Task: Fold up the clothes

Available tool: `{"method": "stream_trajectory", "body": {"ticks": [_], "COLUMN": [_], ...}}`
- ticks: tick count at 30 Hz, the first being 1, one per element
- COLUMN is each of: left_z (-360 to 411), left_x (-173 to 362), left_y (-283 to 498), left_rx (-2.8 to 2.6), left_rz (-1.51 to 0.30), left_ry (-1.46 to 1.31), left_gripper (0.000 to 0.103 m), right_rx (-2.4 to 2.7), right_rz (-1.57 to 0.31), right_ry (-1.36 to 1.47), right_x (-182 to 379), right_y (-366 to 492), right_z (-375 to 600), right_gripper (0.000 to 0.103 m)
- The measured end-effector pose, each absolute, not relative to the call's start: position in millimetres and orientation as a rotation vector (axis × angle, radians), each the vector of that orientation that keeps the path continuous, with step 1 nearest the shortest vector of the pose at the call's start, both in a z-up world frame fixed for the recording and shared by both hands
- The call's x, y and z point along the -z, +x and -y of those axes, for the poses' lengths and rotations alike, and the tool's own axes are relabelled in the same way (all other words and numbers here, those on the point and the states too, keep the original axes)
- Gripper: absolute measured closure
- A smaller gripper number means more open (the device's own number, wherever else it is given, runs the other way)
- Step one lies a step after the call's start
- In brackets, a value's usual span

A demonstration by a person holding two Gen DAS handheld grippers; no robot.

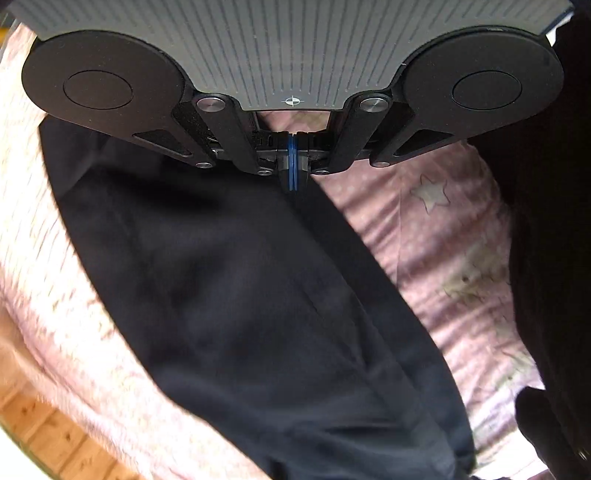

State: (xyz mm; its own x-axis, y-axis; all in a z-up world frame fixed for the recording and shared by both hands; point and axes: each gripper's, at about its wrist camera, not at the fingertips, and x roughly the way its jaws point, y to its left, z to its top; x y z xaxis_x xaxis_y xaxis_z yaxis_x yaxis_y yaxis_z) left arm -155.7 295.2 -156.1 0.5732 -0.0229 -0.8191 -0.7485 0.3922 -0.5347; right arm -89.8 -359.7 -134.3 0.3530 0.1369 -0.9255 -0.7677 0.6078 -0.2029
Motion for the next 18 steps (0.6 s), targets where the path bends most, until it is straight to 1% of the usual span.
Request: {"method": "stream_trajectory", "body": {"ticks": [1, 2, 3, 4, 5, 6, 7, 9, 10, 11, 12, 13, 15, 16, 18], "left_z": [-295.6, -295.4, -294.5, -293.4, -291.6, -289.4, -287.1, -281.1, -276.5, -272.3, -268.9, -266.6, -263.3, -261.6, -258.9], "left_x": [151.0, 144.1, 137.0, 132.7, 132.3, 134.1, 135.8, 140.8, 144.0, 146.1, 146.6, 145.3, 135.8, 125.5, 97.3], "left_y": [-157.7, -159.7, -160.6, -159.2, -154.9, -149.2, -143.4, -130.0, -121.6, -114.0, -106.5, -99.0, -86.6, -83.3, -85.1], "left_rx": [-0.546, -0.557, -0.569, -0.571, -0.567, -0.562, -0.556, -0.554, -0.558, -0.557, -0.56, -0.552, -0.494, -0.45, -0.33], "left_rz": [-0.831, -0.801, -0.779, -0.771, -0.781, -0.802, -0.822, -0.873, -0.9, -0.918, -0.938, -0.957, -0.968, -0.948, -0.861], "left_ry": [-1.101, -1.113, -1.119, -1.126, -1.131, -1.132, -1.132, -1.126, -1.107, -1.085, -1.057, -1.031, -0.991, -0.968, -0.951], "left_gripper": [0.05, 0.044, 0.039, 0.037, 0.035, 0.033, 0.033, 0.033, 0.034, 0.039, 0.047, 0.07, 0.09, 0.095, 0.097], "right_rx": [-0.631, -0.609, -0.585, -0.561, -0.539, -0.512, -0.487, -0.434, -0.403, -0.371, -0.344, -0.317, -0.262, -0.242, -0.212], "right_rz": [-1.046, -1.037, -1.032, -1.028, -1.03, -1.039, -1.054, -1.082, -1.098, -1.113, -1.129, -1.144, -1.172, -1.179, -1.175], "right_ry": [-0.706, -0.7, -0.671, -0.636, -0.568, -0.476, -0.363, -0.127, -0.021, 0.082, 0.167, 0.246, 0.405, 0.474, 0.62], "right_x": [132.5, 130.7, 126.7, 122.2, 121.2, 118.3, 115.7, 113.0, 114.9, 117.4, 120.8, 124.5, 131.9, 134.8, 138.1], "right_y": [-92.2, -94.7, -96.1, -97.3, -100.0, -99.2, -96.2, -90.2, -87.7, -85.3, -83.0, -80.7, -76.2, -74.7, -75.6], "right_z": [360.5, 361.3, 363.7, 366.5, 371.8, 378.5, 385.7, 400.1, 406.2, 412.1, 416.8, 421.1, 429.7, 433.5, 441.2], "right_gripper": [0.102, 0.099, 0.089, 0.082, 0.077, 0.062, 0.05, 0.049, 0.046, 0.045, 0.044, 0.044, 0.043, 0.043, 0.043]}}
